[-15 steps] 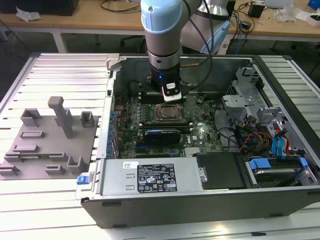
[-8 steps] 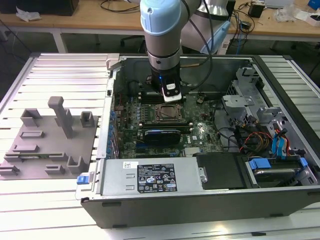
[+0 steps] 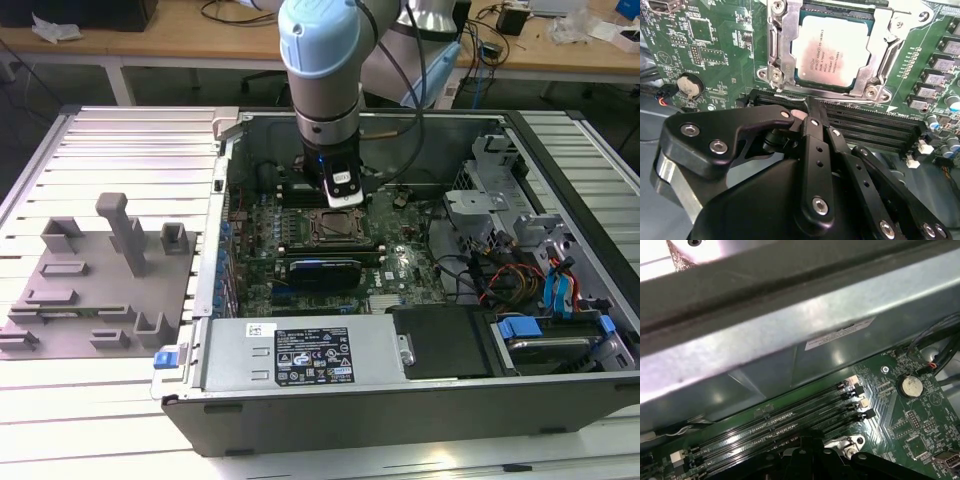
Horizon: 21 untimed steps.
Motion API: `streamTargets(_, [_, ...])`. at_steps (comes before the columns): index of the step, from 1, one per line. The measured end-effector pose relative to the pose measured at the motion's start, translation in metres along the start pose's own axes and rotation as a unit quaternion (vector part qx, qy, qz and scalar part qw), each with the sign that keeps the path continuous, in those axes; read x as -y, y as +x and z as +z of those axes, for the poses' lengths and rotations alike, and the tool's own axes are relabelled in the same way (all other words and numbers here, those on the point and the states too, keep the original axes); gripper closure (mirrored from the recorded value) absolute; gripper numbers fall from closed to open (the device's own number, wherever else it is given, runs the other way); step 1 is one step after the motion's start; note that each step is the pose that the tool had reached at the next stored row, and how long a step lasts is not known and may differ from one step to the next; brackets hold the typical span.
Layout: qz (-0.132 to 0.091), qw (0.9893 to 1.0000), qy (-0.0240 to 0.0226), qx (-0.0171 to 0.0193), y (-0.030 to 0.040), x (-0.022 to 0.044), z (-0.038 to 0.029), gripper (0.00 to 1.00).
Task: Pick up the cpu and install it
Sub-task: 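Install the first cpu locking lever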
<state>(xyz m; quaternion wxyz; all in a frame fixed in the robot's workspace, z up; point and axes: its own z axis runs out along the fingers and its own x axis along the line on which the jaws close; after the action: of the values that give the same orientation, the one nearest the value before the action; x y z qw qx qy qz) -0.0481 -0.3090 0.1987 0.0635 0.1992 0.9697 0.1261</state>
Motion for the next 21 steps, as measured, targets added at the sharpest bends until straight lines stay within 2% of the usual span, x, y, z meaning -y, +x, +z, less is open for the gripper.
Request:
streamTargets(9, [-0.001, 1.0, -0.0011, 0.0024, -0.0009, 0.0031, 0.0021, 0.89])
streamTargets(14, [-0.001, 1.0, -0.0013, 0.0025, -0.0011, 0.0019, -0.001, 0.89])
streamTargets(18, [-0.001, 1.0, -0.0022, 0.0034, 0.0022, -0.0012, -0.0006, 0.89])
streamTargets(21, [-0.001, 1.0, -0.0027, 0.0043, 0.0039, -0.0007, -0.0008, 0.89])
